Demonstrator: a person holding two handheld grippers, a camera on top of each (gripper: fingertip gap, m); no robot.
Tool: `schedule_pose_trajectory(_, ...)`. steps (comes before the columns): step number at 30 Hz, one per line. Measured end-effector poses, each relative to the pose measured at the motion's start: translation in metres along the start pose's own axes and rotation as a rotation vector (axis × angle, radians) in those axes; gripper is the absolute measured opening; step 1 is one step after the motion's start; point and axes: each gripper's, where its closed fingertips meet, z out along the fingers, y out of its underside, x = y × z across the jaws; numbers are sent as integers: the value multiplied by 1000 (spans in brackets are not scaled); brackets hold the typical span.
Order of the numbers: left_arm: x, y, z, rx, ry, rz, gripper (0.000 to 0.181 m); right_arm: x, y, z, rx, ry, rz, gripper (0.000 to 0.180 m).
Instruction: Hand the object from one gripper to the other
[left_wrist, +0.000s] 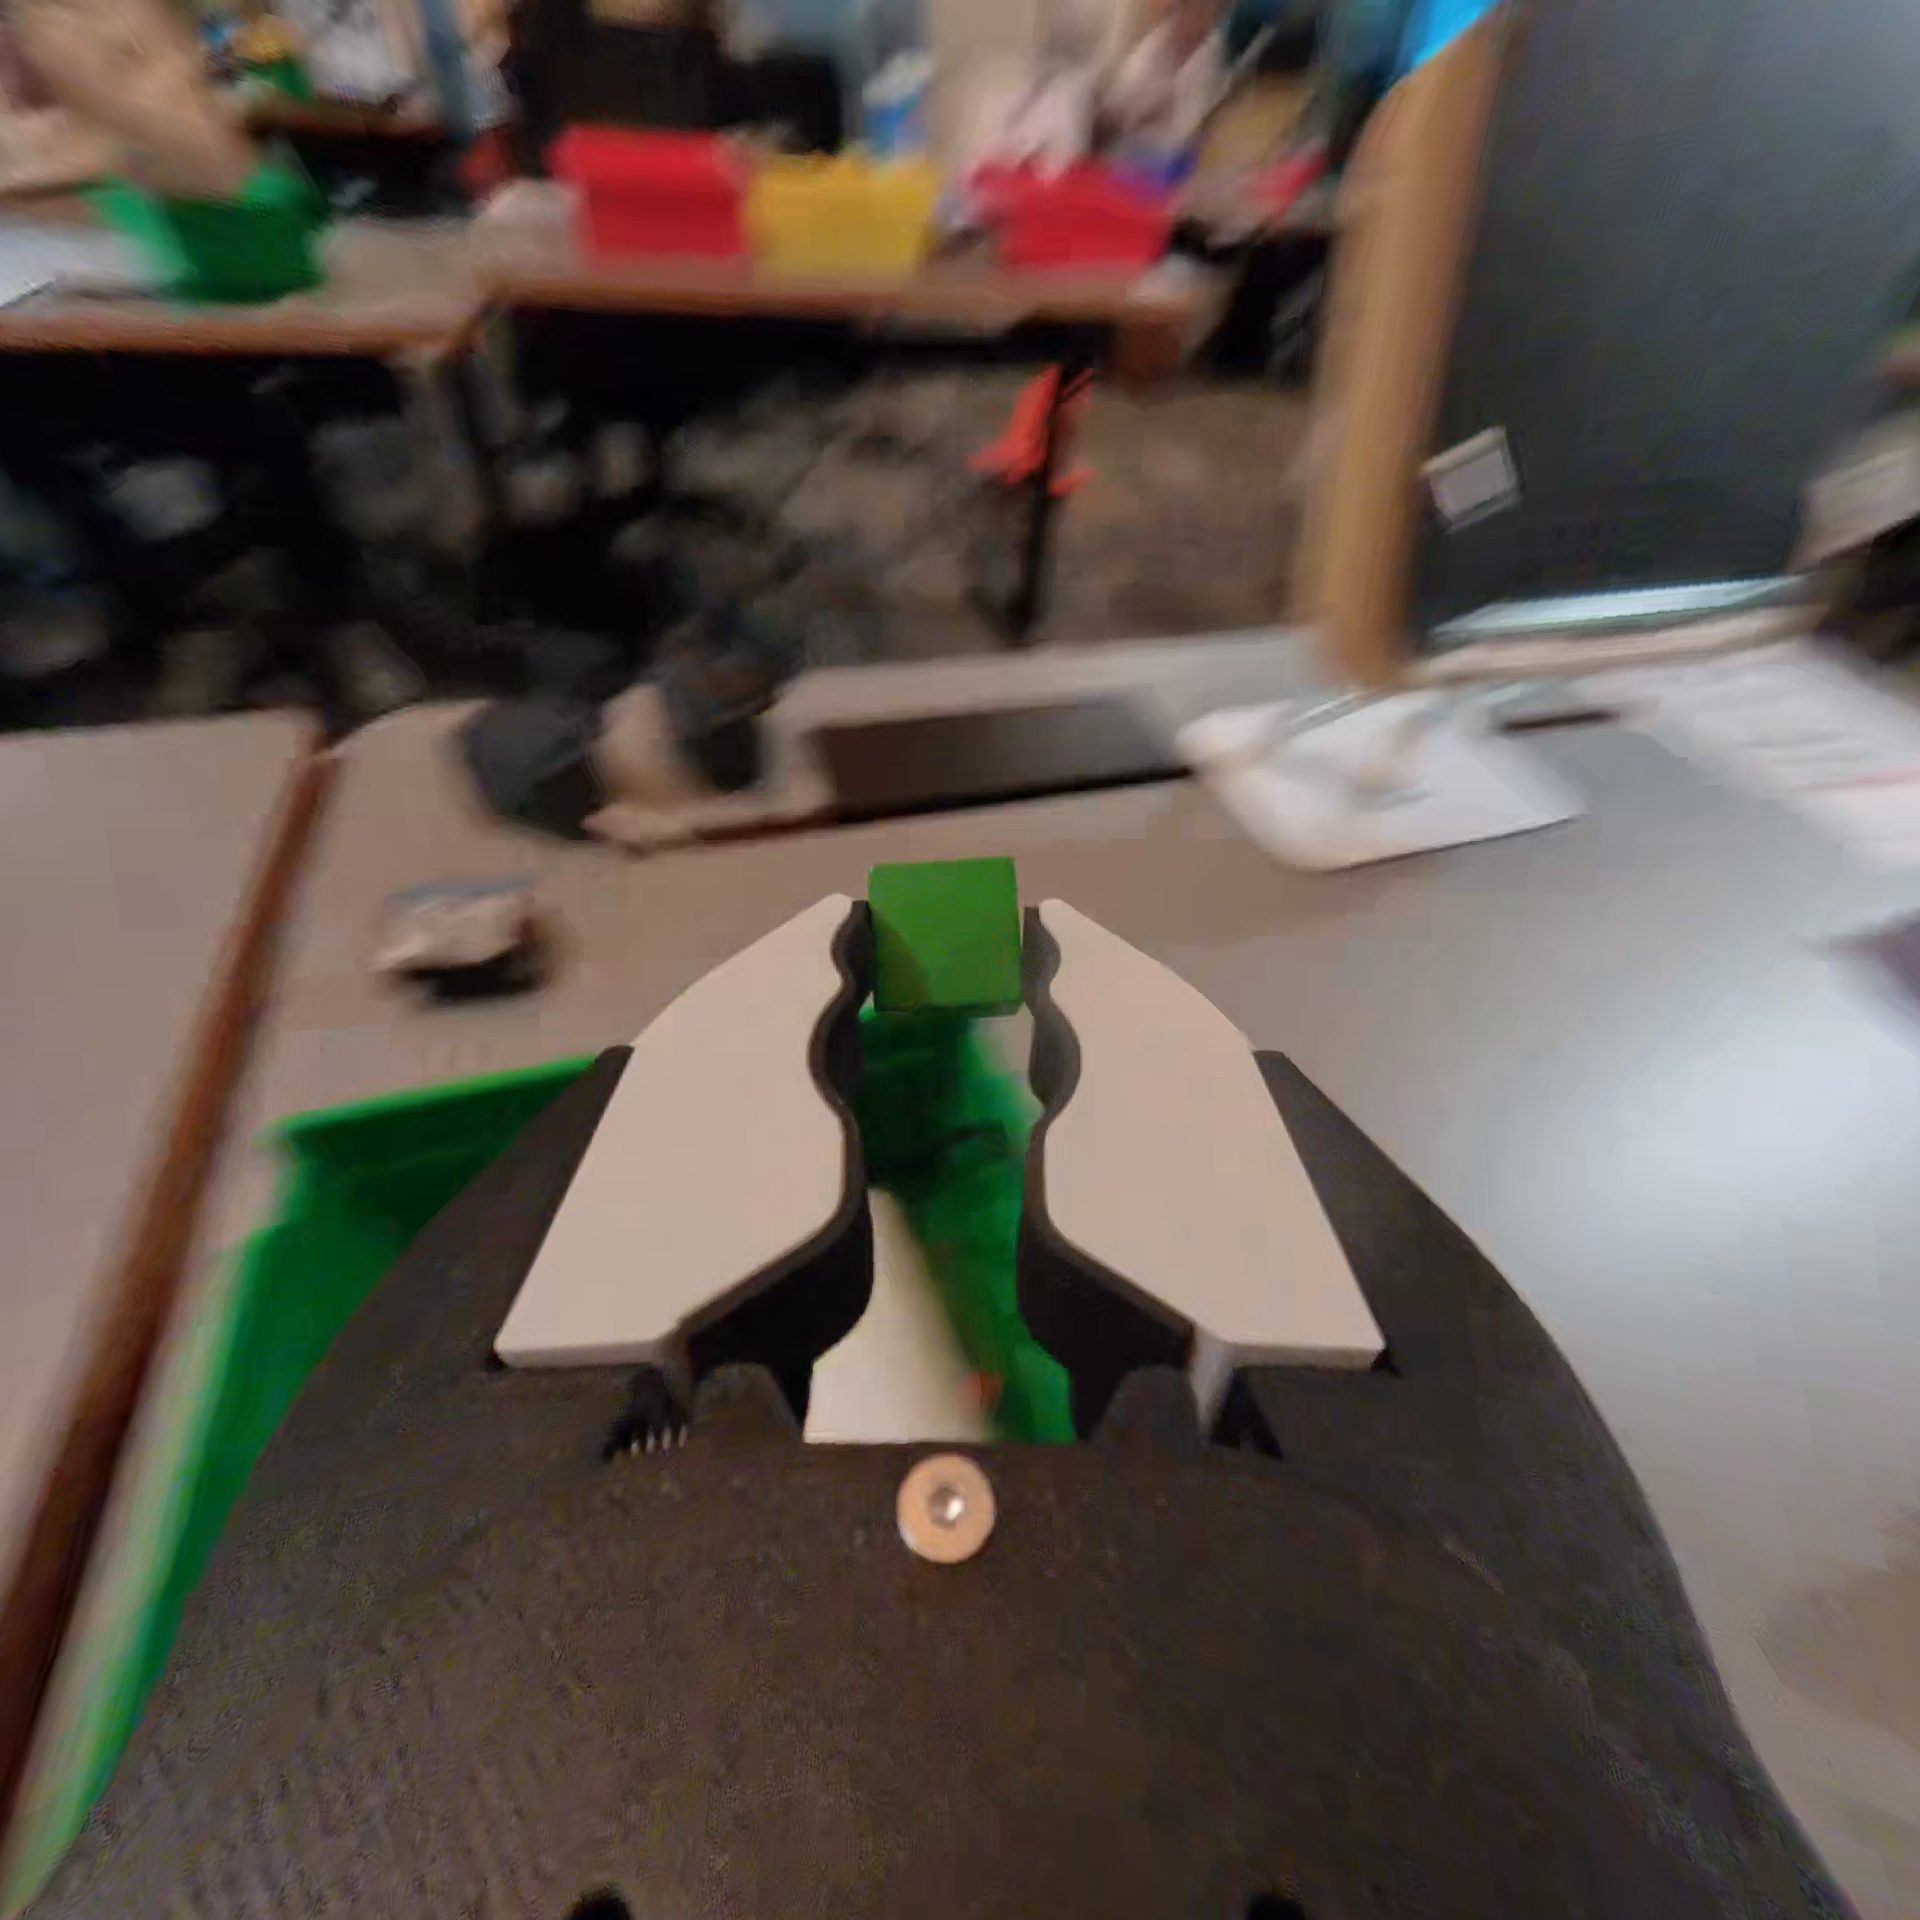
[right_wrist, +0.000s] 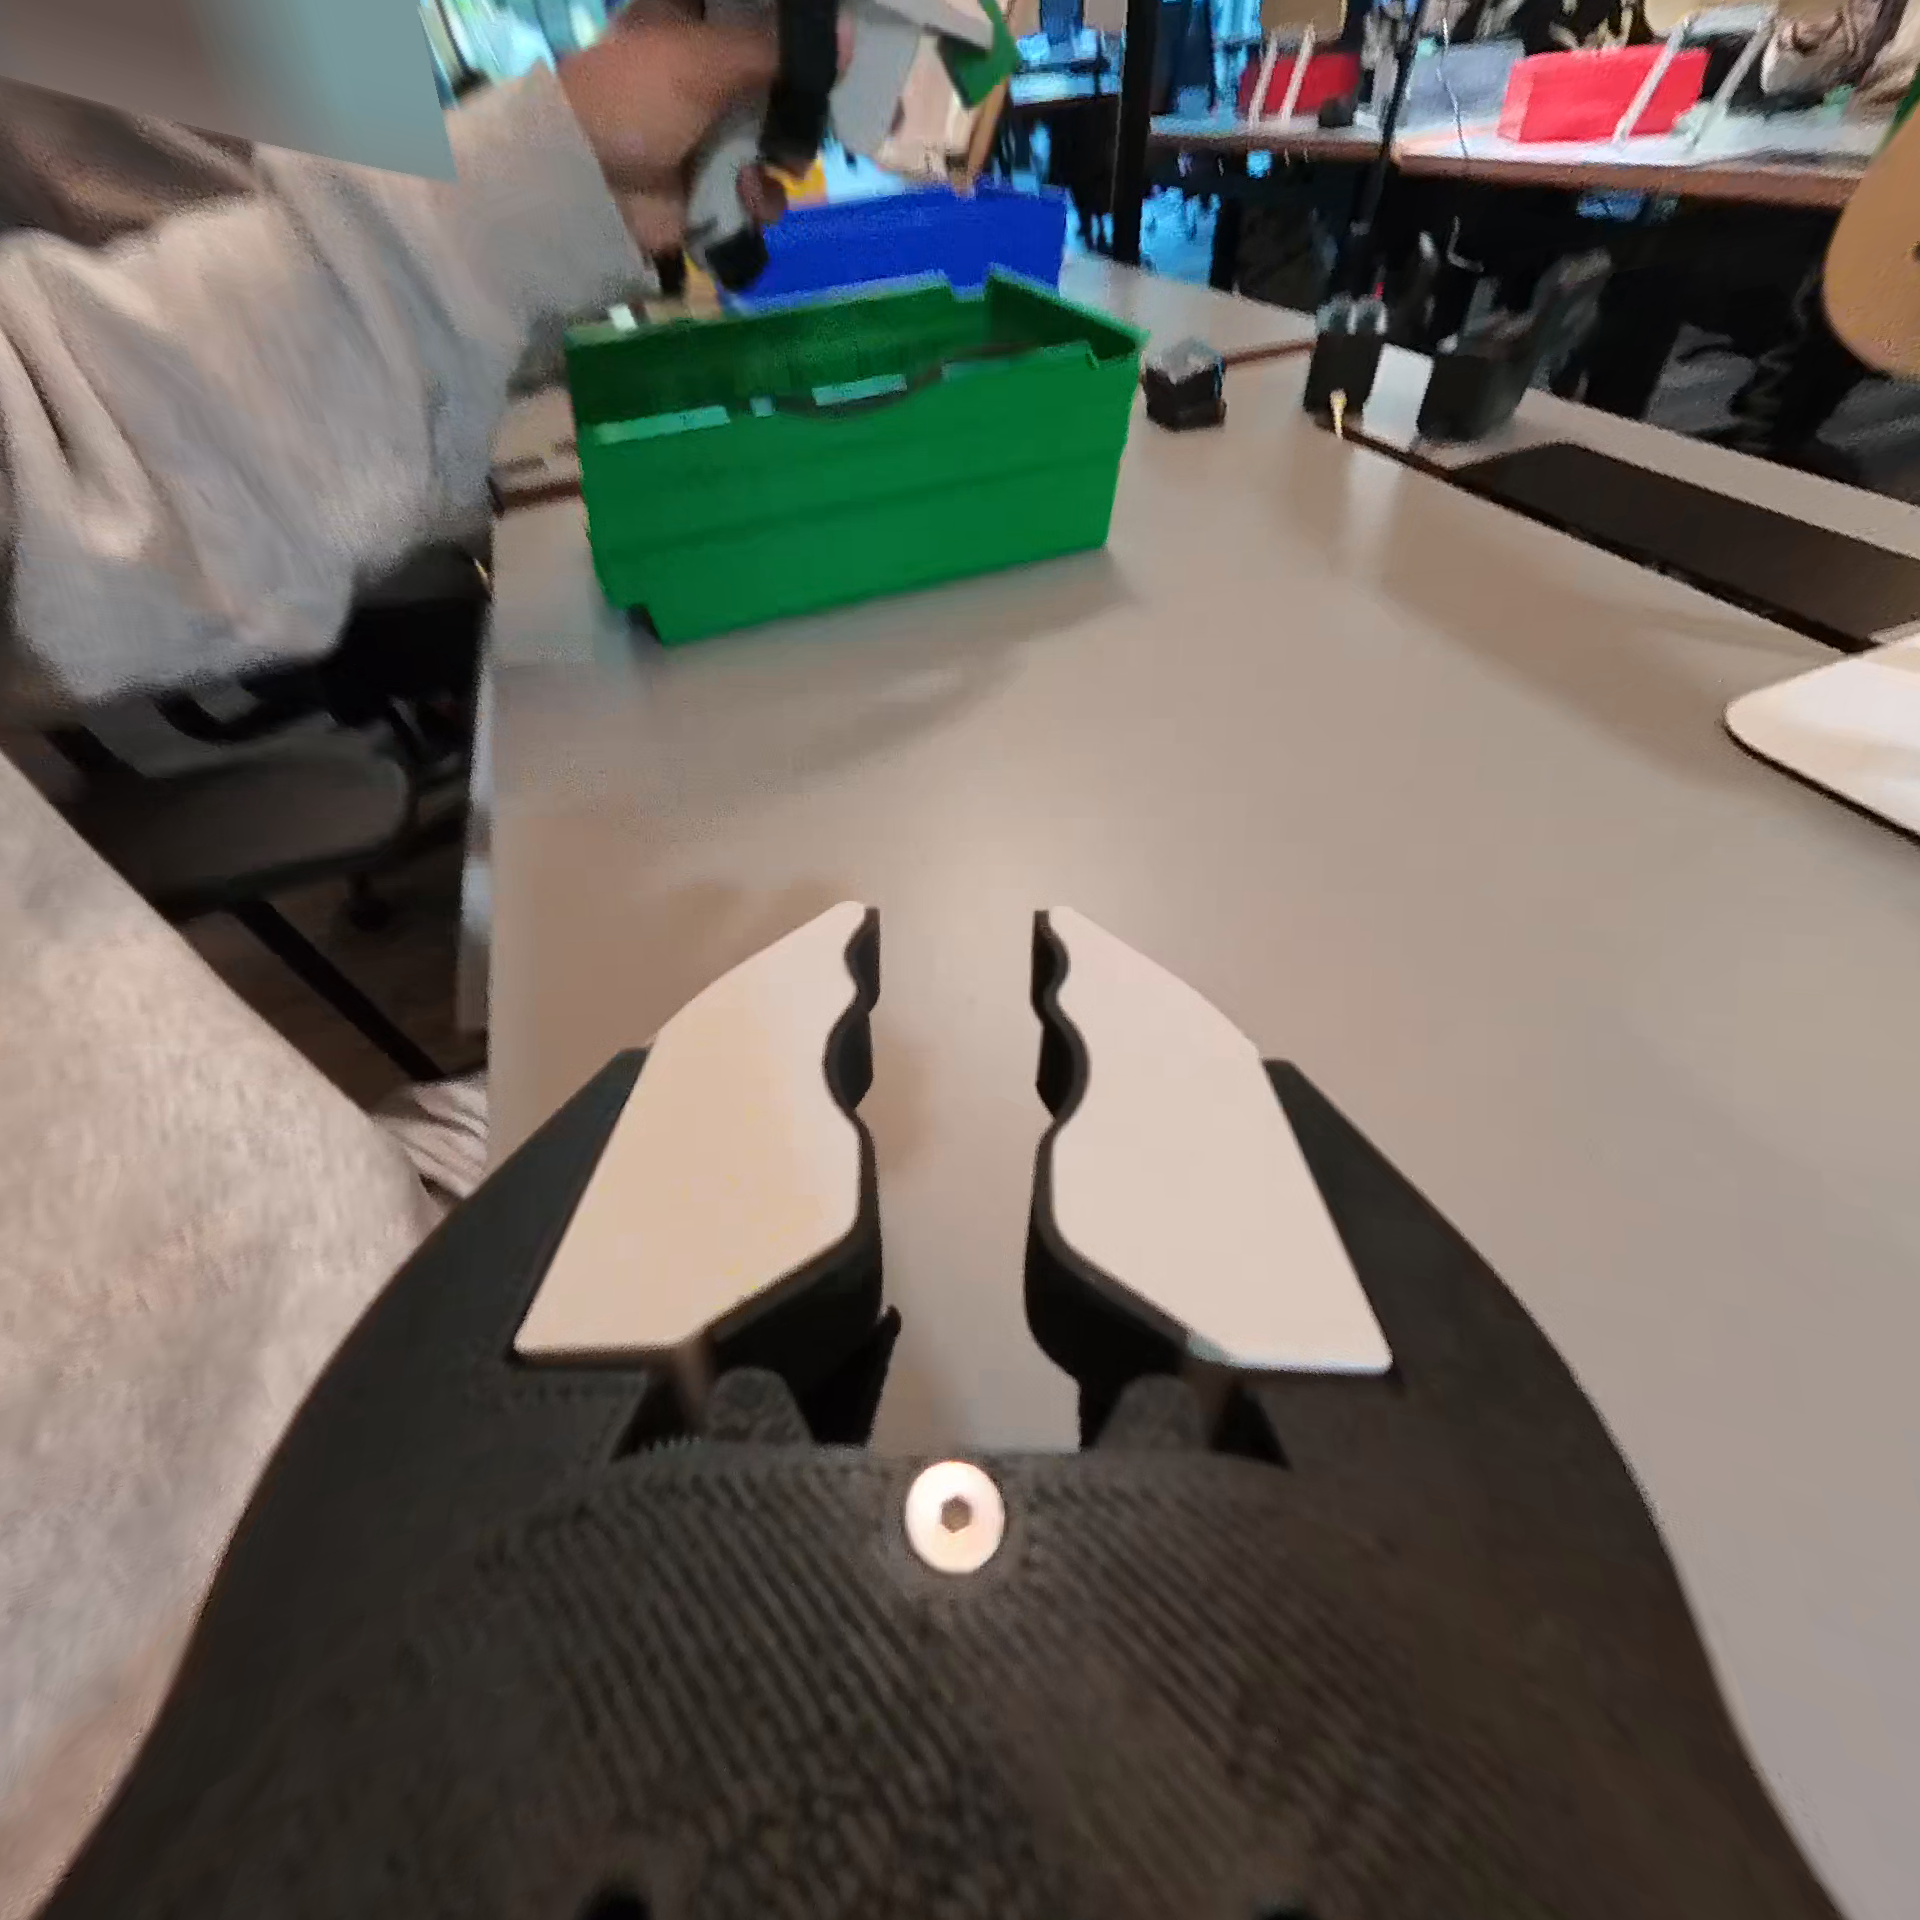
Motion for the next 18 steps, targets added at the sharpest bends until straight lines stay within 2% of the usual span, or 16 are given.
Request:
schedule_pose_trajectory(2, 77, -23, -12, 119, 219, -56, 28, -2, -13, -1, 73, -45, 64, 29)
schedule_pose_trajectory(4, 155, -26, -22, 180, 432, -122, 29, -4, -18, -8, 128, -77, 122, 31)
schedule_pose_trajectory(7, 265, -4, -34, 182, 776, -297, 29, -5, -17, -26, 191, -75, 152, 34)
schedule_pose_trajectory(9, 321, 16, -38, 202, 958, -426, 29, -1, -16, -37, 238, -39, 99, 42)
schedule_pose_trajectory(12, 371, 54, -28, 214, 1071, -563, 28, 10, -21, -49, 281, 55, -88, 55)
schedule_pose_trajectory(16, 402, 84, -15, 119, 1192, -896, 28, -6, -32, -55, 352, 62, -285, 57)
schedule_pose_trajectory(18, 410, 98, -14, 73, 1199, -927, 28, -12, -32, -51, 345, 82, -362, 56)
